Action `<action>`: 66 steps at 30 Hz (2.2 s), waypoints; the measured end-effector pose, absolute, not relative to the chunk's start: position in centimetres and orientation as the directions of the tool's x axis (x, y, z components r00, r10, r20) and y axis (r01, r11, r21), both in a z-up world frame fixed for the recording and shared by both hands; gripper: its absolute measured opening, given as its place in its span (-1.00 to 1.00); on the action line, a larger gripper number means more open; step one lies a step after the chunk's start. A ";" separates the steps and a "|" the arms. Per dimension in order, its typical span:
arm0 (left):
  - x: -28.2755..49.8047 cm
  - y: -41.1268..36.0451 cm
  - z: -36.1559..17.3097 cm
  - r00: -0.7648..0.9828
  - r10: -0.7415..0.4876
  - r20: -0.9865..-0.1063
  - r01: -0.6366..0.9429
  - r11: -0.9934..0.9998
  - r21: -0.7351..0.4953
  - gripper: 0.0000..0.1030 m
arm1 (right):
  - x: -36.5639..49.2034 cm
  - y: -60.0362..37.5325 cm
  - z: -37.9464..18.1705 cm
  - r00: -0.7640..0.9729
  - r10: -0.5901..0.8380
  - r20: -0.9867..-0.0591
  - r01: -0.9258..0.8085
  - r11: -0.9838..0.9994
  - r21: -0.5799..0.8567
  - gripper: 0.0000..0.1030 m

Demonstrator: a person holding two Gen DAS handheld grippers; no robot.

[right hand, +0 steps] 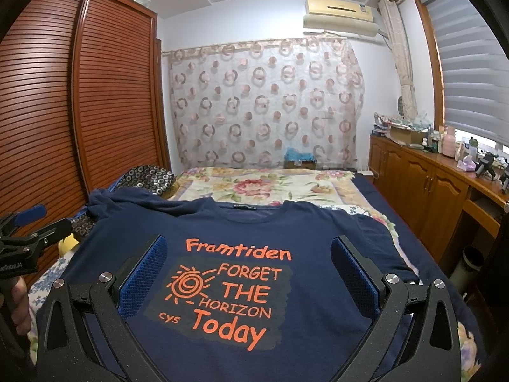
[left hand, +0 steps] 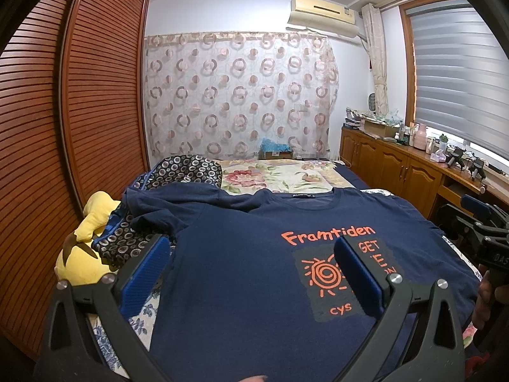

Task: Fold small clothes

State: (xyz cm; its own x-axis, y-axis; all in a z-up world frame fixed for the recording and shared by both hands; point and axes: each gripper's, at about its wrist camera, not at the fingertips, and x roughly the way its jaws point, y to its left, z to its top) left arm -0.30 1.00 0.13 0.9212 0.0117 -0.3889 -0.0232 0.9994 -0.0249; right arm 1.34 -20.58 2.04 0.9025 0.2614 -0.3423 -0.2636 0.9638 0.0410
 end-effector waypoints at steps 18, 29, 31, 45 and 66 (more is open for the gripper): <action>2.0 5.6 -1.9 0.882 0.062 -0.467 -0.067 0.998 0.005 1.00 | 3.4 -16.5 0.7 0.827 0.380 -0.414 -0.405 0.914 0.028 1.00; 3.8 9.9 -3.0 0.857 0.075 -0.510 -0.082 0.997 0.008 1.00 | 5.6 -13.0 -0.8 0.773 0.428 -0.468 -0.487 0.874 -0.006 1.00; 4.4 10.8 -3.0 0.851 0.071 -0.521 -0.080 0.997 0.004 1.00 | 6.1 -12.3 -1.1 0.759 0.441 -0.479 -0.503 0.864 -0.003 1.00; 10.1 18.8 -2.6 0.824 -0.011 -0.566 -0.052 0.994 -0.094 0.89 | 9.4 -9.4 -2.4 0.687 0.510 -0.517 -0.582 0.813 0.029 1.00; 19.1 21.6 -4.7 0.714 -0.015 -0.700 -0.065 0.994 -0.087 -0.65 | 10.5 -9.6 -4.0 0.645 0.539 -0.541 -0.599 0.797 0.079 1.00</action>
State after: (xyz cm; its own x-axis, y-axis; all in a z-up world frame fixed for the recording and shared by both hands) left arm 19.06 21.57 -4.75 0.7135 -0.0147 -0.7005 -0.0645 0.9941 -0.0866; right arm 10.45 -9.65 -4.01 0.6454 0.5394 -0.5408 -0.5994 0.7966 0.0792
